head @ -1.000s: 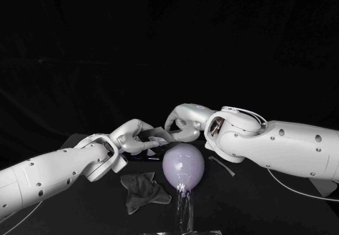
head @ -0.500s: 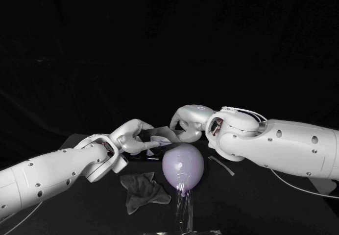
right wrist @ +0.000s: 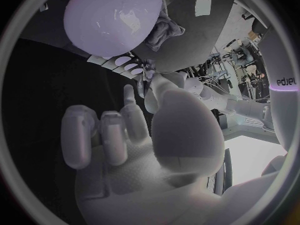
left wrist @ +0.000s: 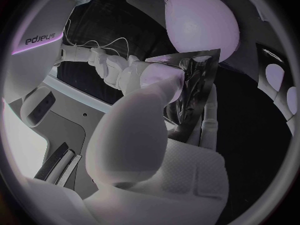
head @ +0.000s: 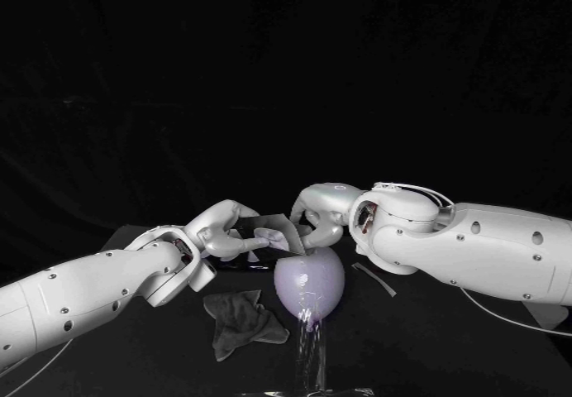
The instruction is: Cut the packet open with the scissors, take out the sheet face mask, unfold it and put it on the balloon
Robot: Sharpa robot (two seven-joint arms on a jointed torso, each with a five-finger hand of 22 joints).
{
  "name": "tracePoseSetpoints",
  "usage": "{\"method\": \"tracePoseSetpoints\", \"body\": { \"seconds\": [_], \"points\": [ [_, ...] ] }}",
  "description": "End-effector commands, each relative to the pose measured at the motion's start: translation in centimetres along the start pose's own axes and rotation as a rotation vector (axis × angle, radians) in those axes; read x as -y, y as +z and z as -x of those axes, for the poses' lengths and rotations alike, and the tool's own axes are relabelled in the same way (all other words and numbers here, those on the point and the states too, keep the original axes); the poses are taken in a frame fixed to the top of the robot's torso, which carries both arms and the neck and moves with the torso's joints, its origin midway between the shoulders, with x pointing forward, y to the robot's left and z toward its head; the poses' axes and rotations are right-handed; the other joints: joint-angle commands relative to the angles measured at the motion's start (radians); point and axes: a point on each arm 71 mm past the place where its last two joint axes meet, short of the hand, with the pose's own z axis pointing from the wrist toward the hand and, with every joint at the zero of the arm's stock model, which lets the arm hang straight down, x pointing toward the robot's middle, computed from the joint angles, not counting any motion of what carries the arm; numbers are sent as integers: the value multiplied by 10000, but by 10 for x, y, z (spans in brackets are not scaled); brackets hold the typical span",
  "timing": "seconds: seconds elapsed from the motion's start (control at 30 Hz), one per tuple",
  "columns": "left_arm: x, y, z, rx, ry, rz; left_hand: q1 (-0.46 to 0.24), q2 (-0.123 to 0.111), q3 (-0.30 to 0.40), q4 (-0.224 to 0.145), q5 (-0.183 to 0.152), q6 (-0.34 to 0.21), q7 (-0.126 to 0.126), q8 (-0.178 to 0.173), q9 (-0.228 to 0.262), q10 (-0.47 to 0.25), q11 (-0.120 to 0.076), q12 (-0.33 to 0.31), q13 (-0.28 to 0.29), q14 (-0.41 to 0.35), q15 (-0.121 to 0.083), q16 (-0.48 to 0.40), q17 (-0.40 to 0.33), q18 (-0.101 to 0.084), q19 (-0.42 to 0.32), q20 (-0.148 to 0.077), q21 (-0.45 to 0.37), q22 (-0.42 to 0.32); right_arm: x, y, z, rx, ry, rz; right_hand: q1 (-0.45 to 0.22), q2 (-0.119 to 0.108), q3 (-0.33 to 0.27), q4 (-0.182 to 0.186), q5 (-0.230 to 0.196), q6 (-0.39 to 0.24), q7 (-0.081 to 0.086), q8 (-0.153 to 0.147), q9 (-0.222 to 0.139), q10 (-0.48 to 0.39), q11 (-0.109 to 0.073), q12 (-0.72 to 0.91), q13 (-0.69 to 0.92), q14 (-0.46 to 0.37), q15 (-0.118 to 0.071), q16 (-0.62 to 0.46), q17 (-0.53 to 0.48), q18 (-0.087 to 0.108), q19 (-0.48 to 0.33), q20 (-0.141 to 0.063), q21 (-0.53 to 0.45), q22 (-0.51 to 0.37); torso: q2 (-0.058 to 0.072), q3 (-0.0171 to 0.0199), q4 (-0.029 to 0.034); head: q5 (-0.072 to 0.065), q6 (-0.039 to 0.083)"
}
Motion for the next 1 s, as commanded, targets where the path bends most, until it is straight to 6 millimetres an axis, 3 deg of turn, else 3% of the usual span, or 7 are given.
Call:
{"method": "tracePoseSetpoints", "body": {
  "seconds": [0.03, 0.07, 0.2, 0.37, 0.77, 0.9, 1.0],
  "points": [
    [0, 1, 4, 260, -20, -13, 4, 138, 16, -38, 38, 65, -28, 23, 8, 146, -104, 33, 17, -4, -45, -8, 17, 92, -101, 3, 39, 15, 0, -2, -3, -296, 258, 57, 252, 230, -517, 300, -32, 92, -83, 131, 70, -24, -59, 4, 1073, 956, -75, 16, 2190, -39, 35, -43, -5, 1738, -1, 4, 4, 4, -11],
    [0, 1, 4, 269, -15, -6, 4, 138, 16, -38, 38, 65, -28, 23, 8, 146, -104, 33, 17, -4, -45, -8, 17, 92, -101, 3, 39, 15, 0, -2, -2, -252, 363, 80, 346, 356, -519, 328, -39, 176, -110, 188, 96, 18, -80, 81, 1120, 966, -100, 33, 2227, -56, 77, -44, 52, 1773, -1, 6, 4, 4, -10],
    [0, 1, 5, 295, -1, 17, -5, 140, 14, -44, 38, 70, -26, 22, 9, 150, -104, 36, 18, 3, -47, -5, 20, 95, -101, 3, 49, 20, 0, -4, 0, 80, 1169, 373, 1539, 1386, 279, -56, -24, 738, -407, 538, 235, 269, -336, 545, 1404, 1018, -283, 136, 2435, -145, 331, -141, 405, 1987, -8, 6, 0, 13, 3],
    [0, 1, 4, 308, -14, 20, -5, 140, 14, -44, 38, 70, -26, 22, 9, 150, -104, 36, 18, 3, -47, -5, 20, 95, -101, 3, 49, 20, 0, -5, 3, 368, 2169, 601, 2381, 1846, 1228, -561, -16, 1202, -730, 1045, 478, 592, -655, 1124, 1764, 1042, -580, 184, 2532, -193, 464, -457, 588, 2106, -7, 7, -4, 17, 10],
    [0, 3, 6, 779, -694, 51, -120, 176, 63, -67, 45, -58, 40, -74, -11, 13, -47, -25, 2, -142, 22, -92, 11, 75, -249, 53, 30, 15, 7, -2, 5, 803, 3885, -284, 2085, 1662, 2307, -817, -2, 1051, -773, 1579, 805, 699, -702, 1281, 1881, 1041, -635, 181, 2528, -210, 503, -557, 634, 2158, -12, -3, 9, -19, 39],
    [-2, 4, 9, 1192, -1148, 198, -495, 40, -39, 25, 40, -827, 329, -579, -186, -558, 235, -258, -15, -851, 387, -371, -28, -119, -901, 362, -599, -327, 11, 0, 5, 830, 4228, -756, 1896, 1540, 2754, -982, 17, 988, -768, 1771, 903, 719, -710, 1299, 1901, 1040, -642, 179, 2522, -209, 503, -566, 628, 2165, -11, -4, 12, -36, 50],
    [-5, 3, 11, 1501, -1401, 468, -791, -143, -93, 202, 34, -1211, 465, -844, -289, -857, 387, -401, -31, -1164, 548, -454, -24, -129, -1034, 512, -966, -561, 13, 0, 4, 808, 4396, -985, 1777, 1475, 2973, -1067, 12, 954, -772, 1860, 944, 726, -713, 1302, 1907, 1041, -644, 181, 2527, -211, 510, -569, 634, 2174, -10, -4, 15, -42, 64]
  ]
}}
